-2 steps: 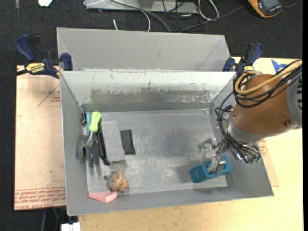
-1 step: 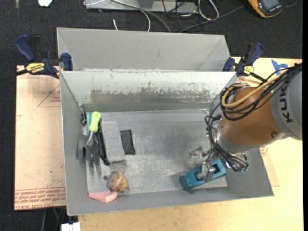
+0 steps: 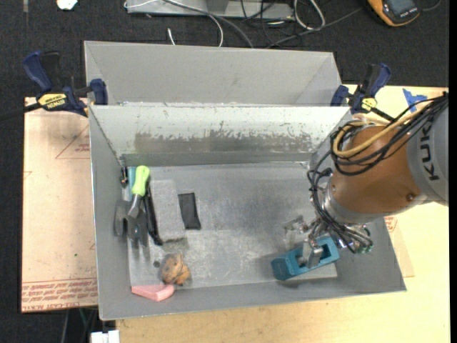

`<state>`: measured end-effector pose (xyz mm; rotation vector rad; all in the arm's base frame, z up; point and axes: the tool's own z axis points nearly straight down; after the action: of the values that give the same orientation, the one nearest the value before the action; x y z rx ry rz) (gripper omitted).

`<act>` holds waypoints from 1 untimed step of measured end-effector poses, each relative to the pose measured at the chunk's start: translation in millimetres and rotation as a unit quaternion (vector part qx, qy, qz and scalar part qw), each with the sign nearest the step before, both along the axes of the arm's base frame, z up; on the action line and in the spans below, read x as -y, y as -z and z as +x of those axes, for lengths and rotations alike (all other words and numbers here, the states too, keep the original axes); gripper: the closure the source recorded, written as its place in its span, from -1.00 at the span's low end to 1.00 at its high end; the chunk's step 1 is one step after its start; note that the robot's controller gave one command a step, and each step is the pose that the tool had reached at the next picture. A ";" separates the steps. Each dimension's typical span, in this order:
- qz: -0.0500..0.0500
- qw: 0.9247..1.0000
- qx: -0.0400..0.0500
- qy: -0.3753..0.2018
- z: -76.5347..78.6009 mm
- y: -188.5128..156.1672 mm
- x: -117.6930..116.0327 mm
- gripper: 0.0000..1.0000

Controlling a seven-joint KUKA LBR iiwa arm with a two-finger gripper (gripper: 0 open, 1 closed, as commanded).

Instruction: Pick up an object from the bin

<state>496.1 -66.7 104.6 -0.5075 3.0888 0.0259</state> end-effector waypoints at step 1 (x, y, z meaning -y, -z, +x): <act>0.000 0.995 -0.002 -0.101 -10.6 -54.6 2.6 1.00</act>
Offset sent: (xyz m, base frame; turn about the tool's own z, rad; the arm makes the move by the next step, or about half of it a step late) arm -0.0103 0.0042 0.1780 -0.1429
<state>485.6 -69.3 159.2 -0.8176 3.0278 0.0277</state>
